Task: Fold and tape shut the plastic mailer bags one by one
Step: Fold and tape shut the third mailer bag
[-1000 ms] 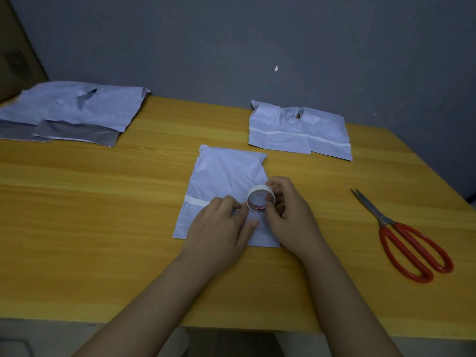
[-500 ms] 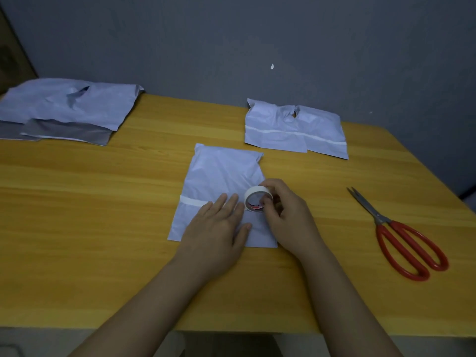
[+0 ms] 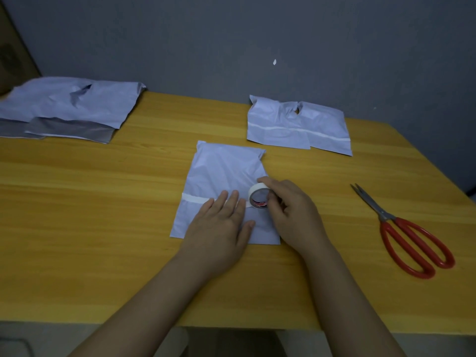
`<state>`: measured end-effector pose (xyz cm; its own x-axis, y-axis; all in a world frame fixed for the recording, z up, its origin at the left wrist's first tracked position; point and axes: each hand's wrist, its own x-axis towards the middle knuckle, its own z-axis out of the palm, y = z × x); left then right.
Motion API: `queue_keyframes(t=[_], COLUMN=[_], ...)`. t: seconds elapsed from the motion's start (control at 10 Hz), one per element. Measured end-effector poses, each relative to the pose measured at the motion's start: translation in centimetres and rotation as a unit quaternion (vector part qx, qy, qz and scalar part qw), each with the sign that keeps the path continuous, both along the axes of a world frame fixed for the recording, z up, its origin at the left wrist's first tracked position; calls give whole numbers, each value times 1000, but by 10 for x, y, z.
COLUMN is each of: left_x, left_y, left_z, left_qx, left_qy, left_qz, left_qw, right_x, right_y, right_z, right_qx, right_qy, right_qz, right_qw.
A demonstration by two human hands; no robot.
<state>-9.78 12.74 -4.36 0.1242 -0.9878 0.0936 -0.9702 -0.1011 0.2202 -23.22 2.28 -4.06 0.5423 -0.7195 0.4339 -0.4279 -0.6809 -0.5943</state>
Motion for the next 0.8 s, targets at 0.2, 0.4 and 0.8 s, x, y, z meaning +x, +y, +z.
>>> queue_keyframes(t=[0.2,0.4,0.8], left_x=[0,0,0], left_y=[0,0,0], left_z=[0,0,0], left_qx=[2,0,-3], left_qy=[-1,0,13], left_qz=[-4,-3,-2], left_qw=[1000,1000,1000], right_x=[-2,-3,-13], right_y=[-1,-3,-3], right_z=[1,1,7], right_qx=[-32,-57,-8], right_qy=[23,32,1], right_qz=[-28,-48,-40], right_qw=[999,997,999])
